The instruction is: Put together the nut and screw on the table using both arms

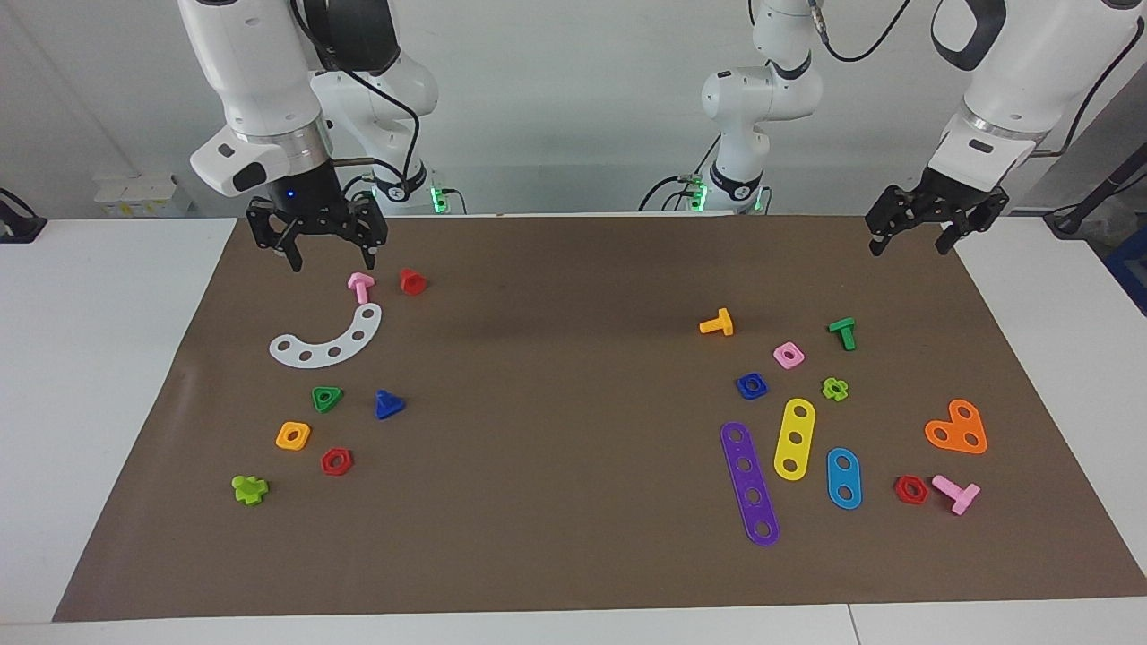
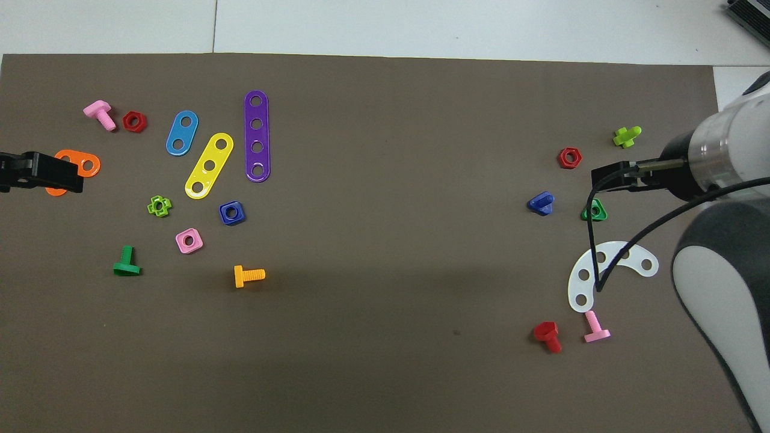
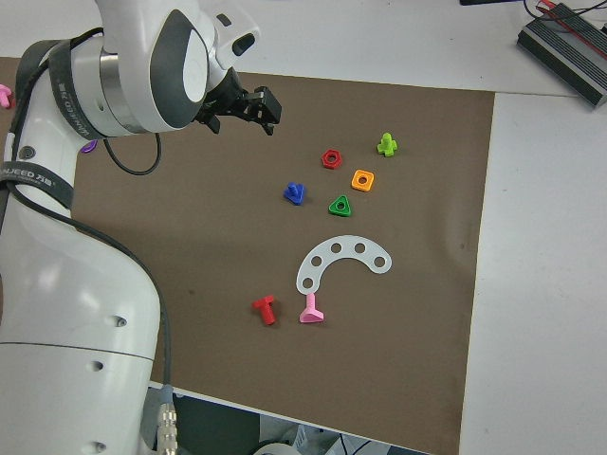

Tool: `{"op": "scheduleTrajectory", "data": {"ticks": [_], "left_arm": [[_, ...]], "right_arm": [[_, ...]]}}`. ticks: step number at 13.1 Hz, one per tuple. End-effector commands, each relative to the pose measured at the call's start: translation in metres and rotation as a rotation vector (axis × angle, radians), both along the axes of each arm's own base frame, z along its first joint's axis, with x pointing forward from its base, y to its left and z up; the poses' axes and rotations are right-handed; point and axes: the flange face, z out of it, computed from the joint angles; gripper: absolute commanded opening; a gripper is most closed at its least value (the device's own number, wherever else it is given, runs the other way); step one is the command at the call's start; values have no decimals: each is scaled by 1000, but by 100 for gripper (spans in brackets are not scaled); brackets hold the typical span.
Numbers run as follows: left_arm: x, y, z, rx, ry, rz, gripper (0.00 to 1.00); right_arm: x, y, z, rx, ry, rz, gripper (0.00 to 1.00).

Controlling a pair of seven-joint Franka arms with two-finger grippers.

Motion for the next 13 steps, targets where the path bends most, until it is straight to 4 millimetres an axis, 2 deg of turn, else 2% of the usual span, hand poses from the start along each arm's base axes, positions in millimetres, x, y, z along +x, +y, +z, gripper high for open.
{"op": "scheduleTrajectory", "data": {"ticks": [1, 10, 13], "left_arm": [[-8, 3, 1, 14, 3, 2, 100], [-9, 3, 2, 14, 2, 2, 100], [-8, 3, 1, 14, 3, 2, 100]], "right_arm": [[-8, -4, 0, 18, 13, 15, 100], [-8, -2, 0, 20, 18, 18, 100], [-7, -7, -9, 20, 16, 8, 100]]}}
